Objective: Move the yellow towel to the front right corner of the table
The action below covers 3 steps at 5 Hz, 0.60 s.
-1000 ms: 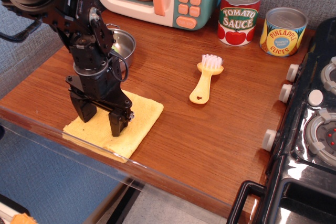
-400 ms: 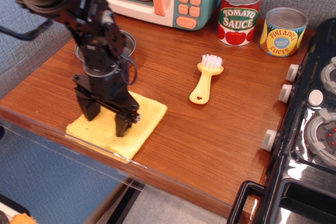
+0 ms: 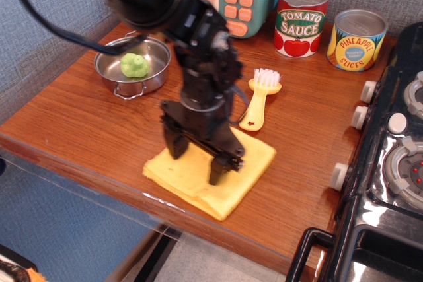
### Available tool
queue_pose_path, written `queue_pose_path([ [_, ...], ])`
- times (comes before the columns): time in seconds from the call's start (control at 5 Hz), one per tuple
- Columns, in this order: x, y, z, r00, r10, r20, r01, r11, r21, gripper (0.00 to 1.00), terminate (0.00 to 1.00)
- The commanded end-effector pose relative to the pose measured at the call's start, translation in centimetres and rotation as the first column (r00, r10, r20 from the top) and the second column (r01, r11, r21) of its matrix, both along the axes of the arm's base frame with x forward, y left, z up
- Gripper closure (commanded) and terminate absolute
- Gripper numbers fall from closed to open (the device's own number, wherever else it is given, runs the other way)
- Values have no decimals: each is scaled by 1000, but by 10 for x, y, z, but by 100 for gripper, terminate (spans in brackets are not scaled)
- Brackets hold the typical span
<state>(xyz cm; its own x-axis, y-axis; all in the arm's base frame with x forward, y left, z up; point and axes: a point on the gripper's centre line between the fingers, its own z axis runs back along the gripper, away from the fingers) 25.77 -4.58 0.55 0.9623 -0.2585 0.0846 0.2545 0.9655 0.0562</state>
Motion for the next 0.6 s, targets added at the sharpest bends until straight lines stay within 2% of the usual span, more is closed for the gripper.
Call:
queue_pose_path([
  [0.0,-11,-57,-1,995,43,-90,-48,998,-48,0,0],
  [0.2,-10,-71,3,993,61,-103,-67,996,-59,0,0],
  [0.4,-7,-64,3,992,83,-93,-86,996,-28,0,0],
])
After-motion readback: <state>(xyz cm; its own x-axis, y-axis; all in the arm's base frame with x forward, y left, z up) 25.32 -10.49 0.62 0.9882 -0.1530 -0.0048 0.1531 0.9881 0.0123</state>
